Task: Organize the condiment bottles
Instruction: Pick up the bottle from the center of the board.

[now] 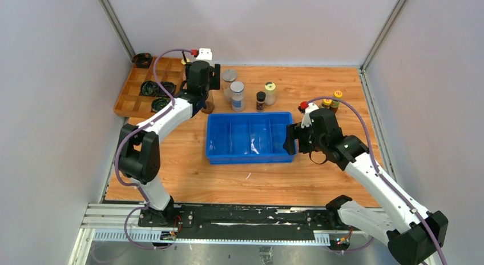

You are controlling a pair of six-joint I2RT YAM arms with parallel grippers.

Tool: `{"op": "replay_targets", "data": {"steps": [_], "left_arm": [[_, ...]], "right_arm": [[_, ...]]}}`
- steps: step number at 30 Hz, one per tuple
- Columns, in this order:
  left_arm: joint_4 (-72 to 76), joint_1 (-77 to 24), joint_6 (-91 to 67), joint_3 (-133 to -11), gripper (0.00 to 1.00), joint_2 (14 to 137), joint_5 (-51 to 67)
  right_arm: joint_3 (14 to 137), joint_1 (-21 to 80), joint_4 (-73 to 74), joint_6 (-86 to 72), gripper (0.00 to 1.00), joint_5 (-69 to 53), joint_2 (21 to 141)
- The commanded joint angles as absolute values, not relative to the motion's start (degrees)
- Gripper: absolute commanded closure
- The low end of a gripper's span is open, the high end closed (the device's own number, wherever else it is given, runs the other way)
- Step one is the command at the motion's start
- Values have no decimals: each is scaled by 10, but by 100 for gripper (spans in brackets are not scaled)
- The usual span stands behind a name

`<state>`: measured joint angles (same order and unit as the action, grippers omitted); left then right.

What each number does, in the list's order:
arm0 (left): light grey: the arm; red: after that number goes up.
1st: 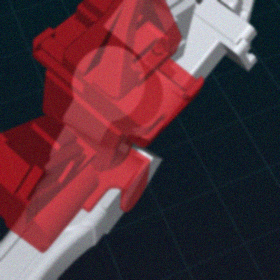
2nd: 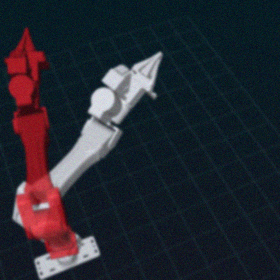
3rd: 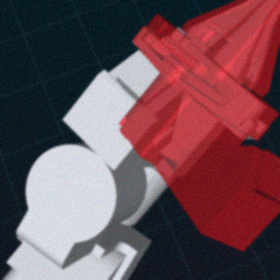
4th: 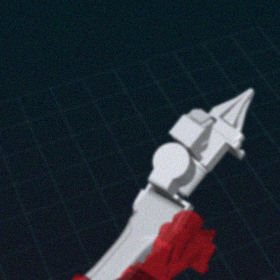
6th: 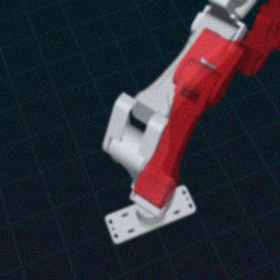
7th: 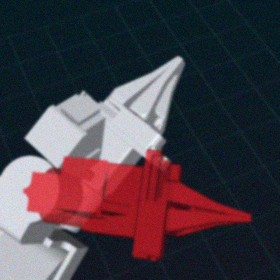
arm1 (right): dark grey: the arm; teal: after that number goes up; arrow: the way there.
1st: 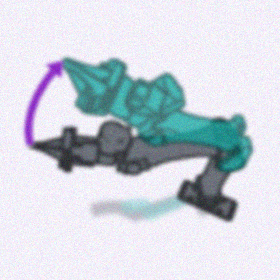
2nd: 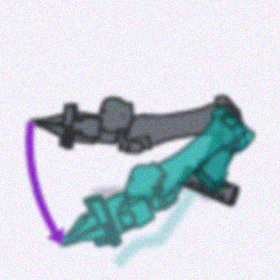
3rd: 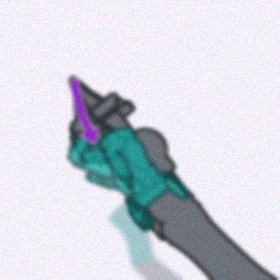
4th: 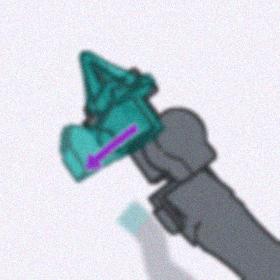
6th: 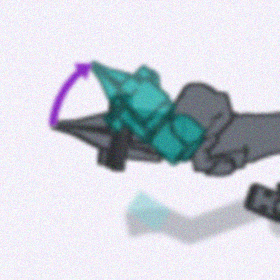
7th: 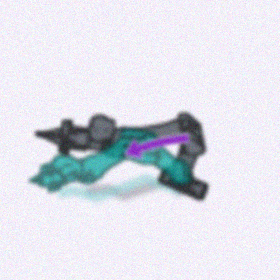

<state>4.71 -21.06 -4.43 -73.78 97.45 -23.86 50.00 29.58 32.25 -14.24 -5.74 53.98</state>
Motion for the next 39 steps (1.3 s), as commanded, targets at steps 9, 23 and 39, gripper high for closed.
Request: {"op": "replay_targets", "data": {"steps": [9,23,39], "left_arm": [[74,-206,-56,-740,28,972,-229],[21,-206,-81,-722,65,935,-266],[-40,-206,-57,-758,68,856,-278]], "right_arm": [[500,303,329,-129,20,-48,549],[467,303,318,-148,20,-58,535],[447,303,313,-170,21,-69,507]]}}
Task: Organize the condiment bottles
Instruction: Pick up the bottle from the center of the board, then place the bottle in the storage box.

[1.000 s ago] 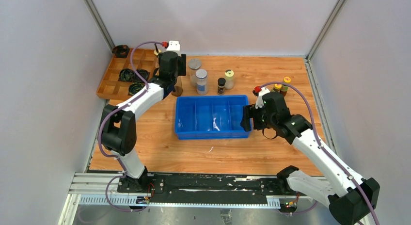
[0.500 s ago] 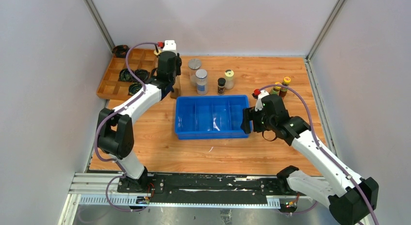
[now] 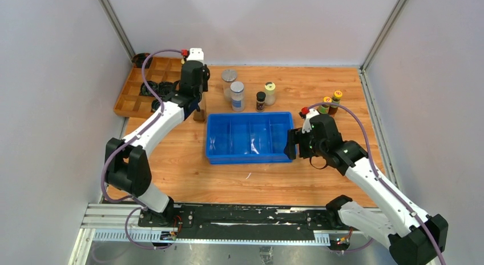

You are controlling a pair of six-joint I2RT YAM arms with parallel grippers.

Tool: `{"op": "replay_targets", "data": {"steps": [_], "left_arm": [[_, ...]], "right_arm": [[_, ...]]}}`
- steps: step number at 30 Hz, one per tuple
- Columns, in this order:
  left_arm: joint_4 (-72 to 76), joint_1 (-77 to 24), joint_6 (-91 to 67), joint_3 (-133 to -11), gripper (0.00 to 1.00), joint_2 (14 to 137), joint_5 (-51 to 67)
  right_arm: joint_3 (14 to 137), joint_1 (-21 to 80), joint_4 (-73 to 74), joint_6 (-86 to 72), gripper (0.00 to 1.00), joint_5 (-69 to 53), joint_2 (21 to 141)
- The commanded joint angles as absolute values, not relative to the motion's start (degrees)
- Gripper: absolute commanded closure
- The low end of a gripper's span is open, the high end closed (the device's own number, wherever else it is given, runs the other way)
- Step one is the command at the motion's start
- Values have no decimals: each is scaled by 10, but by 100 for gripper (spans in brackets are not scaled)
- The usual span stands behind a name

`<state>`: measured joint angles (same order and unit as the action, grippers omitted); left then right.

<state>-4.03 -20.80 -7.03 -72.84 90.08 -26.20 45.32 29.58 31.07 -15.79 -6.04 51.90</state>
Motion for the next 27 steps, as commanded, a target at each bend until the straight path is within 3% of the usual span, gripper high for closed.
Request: {"op": "replay_targets", "data": {"steps": [1,10,27], "left_arm": [[-48,-206,-56,-765,68,851,-278],[-137,-206,-73,-832,69,799,-260],[-279,-251,-120,-945,71,768,-76]], "right_arm": [[447,303,312,-171,21,-70,507],[443,303,305,-185,21,-81,500],[426,307,285,-209,22,-98,484]]}}
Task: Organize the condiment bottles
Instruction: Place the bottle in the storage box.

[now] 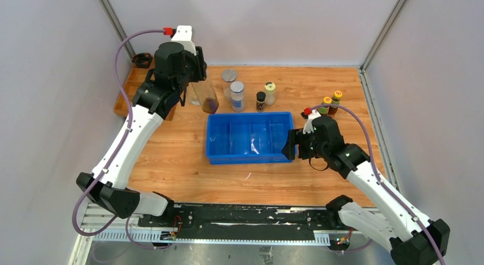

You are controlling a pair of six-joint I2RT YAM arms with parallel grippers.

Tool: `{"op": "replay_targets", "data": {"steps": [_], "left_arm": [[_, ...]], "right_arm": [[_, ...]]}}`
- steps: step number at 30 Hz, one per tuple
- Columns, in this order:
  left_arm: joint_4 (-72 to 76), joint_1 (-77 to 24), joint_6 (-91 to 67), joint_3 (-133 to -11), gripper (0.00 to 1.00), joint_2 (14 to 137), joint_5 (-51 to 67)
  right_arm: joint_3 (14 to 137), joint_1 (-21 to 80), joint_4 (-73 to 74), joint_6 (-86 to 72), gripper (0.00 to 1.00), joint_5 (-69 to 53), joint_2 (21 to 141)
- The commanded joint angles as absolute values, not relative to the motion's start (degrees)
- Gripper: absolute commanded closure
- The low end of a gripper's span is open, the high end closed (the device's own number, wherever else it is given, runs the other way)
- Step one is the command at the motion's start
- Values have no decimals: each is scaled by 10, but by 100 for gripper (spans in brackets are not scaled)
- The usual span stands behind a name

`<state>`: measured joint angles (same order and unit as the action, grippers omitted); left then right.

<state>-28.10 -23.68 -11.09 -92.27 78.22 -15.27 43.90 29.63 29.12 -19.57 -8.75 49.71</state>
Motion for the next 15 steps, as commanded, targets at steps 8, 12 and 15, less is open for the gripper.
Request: {"op": "replay_targets", "data": {"steps": [8,12,15], "left_arm": [[-246,-305,-136,-895,71,767,-66],[-250,-340,-159,-895,71,779,-110],[-260,-372,-182,-905,71,790,-178]], "right_arm": [[415,308,286,-212,22,-97,466],[414,308,290,-211,22,-96,459],[414,308,293,-212,22,-97,454]]}}
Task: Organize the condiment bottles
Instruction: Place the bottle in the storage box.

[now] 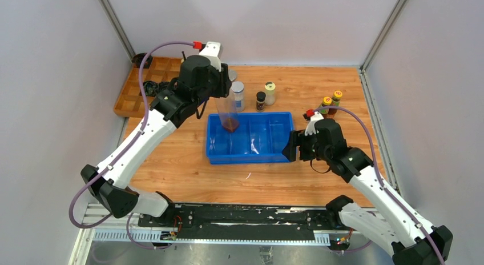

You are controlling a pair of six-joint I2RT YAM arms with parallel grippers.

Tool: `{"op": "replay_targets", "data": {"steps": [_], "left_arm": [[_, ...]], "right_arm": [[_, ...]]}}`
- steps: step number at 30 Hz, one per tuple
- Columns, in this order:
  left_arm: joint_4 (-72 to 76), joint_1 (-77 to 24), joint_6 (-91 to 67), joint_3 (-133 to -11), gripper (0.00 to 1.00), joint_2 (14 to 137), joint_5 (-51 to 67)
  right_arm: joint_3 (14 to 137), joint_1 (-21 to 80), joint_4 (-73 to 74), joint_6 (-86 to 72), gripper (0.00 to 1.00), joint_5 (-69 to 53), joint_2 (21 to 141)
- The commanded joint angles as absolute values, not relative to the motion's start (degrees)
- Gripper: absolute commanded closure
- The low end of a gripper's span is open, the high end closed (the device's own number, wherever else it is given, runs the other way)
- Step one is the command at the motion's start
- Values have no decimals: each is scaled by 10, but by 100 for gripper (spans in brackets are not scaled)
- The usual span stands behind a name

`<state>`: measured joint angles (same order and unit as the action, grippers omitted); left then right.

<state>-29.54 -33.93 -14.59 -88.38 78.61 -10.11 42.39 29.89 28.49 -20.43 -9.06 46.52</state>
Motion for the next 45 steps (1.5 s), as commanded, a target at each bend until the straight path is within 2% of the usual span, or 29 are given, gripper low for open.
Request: {"op": "replay_targets", "data": {"steps": [1,12,16,25,45], "left_arm": [[-262,-383,-189,-908,71,795,-208],[-269,-478,-267,-928,72,872,-491],[-229,-504,-272,-915,72,893,-558],[-168,-521,-283,-898,73,928,-613],[-141,-521,-331,-854,73,966,-624]], "right_arm": [[413,308,293,-212,22,-98,452],[414,308,319,-195,21,-95,423],[419,308,327,-191,21,-97,416],[409,308,328,-184,21,-101,407],[391,308,319,-185,21,-114,410]]}}
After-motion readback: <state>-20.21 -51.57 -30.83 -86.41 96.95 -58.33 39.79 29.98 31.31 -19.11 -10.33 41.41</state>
